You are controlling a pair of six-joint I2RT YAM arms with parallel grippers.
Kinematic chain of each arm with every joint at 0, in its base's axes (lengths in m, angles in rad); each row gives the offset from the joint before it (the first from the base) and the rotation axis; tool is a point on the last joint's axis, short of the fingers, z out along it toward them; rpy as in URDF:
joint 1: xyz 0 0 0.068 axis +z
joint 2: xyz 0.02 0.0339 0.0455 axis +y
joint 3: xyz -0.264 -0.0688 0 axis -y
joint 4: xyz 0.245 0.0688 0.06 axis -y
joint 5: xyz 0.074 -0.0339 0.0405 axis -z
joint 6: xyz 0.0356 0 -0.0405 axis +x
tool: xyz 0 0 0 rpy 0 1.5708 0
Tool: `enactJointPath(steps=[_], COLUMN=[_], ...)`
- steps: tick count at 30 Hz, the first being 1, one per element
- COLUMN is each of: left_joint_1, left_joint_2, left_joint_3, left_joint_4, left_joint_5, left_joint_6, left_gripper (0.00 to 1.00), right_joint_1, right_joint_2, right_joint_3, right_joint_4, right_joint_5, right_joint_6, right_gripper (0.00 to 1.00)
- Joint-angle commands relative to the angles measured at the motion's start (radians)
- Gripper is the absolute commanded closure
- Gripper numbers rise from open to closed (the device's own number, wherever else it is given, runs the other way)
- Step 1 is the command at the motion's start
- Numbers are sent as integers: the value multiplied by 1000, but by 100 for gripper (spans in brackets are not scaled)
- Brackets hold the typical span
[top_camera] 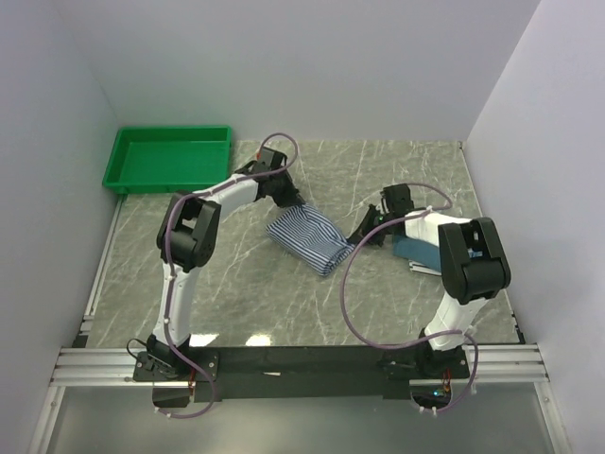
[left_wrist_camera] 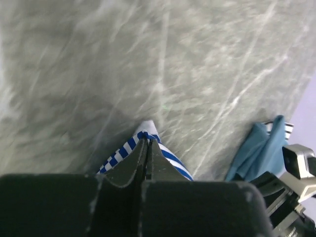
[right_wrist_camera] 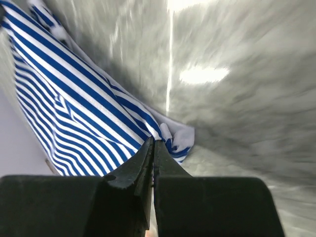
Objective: Fold and stack the tank tops
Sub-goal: Fold the tank top
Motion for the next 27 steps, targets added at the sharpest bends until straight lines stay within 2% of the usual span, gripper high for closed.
enactJointPath(steps=[1, 10, 16, 19, 20, 21, 22, 23, 27], left_joint_1=[9, 8, -4, -9, -11, -12, -14, -15, -15], left_joint_2=[-4, -12, 48, 105, 128, 134, 140, 140, 93], left_joint_3=[115, 106, 191, 234, 247, 252, 252, 248, 231], left_joint_4=[129, 238, 251, 244, 251, 259, 267, 270, 316], left_joint_5=[58, 92, 109, 133, 142, 152, 162, 166, 170], left_joint_6=[11, -35, -35, -33, -30, -29, -27, -21, -4], left_gripper=[99, 99, 99, 96, 90, 86, 80, 70, 55], right_joint_1=[-38, -42, -73, -84, -85, -94, -94, -96, -94], right_joint_2=[-56, -165, -126, -106, -109, -115, -119, -127, -234], right_joint_3=[29, 23, 21, 15, 7, 0, -6, -12, -63], right_joint_4=[32, 37, 77, 83, 92, 95, 88, 86, 81], right_joint_5=[37, 56, 52, 68, 69, 69, 71, 86, 155], right_joint_6=[-34, 3, 35, 43, 52, 55, 57, 57, 67], right_gripper=[96, 96, 96, 93, 89, 78, 73, 70, 53])
